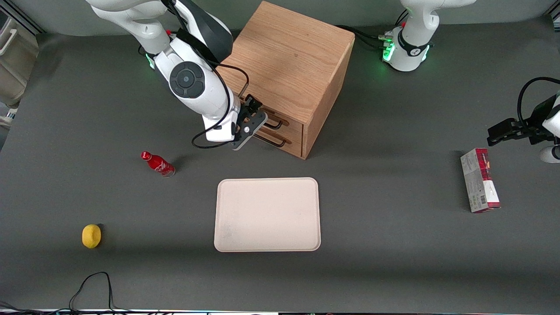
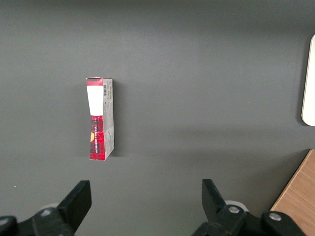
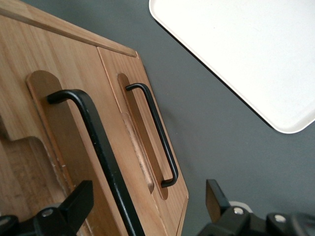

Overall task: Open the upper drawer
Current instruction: 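Pull the upper drawer outward from the cabinet with the right gripper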

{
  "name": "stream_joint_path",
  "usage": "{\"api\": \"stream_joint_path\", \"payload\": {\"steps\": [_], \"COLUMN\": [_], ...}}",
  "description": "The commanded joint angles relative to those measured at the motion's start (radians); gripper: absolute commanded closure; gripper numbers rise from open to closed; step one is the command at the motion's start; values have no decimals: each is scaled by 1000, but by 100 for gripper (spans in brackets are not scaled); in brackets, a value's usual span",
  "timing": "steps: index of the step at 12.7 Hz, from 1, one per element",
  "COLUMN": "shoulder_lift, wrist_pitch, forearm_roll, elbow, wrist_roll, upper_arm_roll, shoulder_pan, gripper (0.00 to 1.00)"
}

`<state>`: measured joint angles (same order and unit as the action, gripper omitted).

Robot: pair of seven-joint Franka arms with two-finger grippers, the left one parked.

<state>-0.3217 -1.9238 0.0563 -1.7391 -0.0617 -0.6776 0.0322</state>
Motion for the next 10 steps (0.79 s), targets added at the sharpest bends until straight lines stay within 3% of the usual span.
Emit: {"api": "stream_joint_path", "payload": {"steps": [1,10], "shoulder_lift": [-10,-17], "wrist_pitch": [-44,-31], "forearm_roll": [-3,2], "elbow": [-37,-28], "wrist_roll": [-32,-43], "upper_arm_roll": [0,9], "shoulder_pan": [0,-8], "gripper": [0,0]}}
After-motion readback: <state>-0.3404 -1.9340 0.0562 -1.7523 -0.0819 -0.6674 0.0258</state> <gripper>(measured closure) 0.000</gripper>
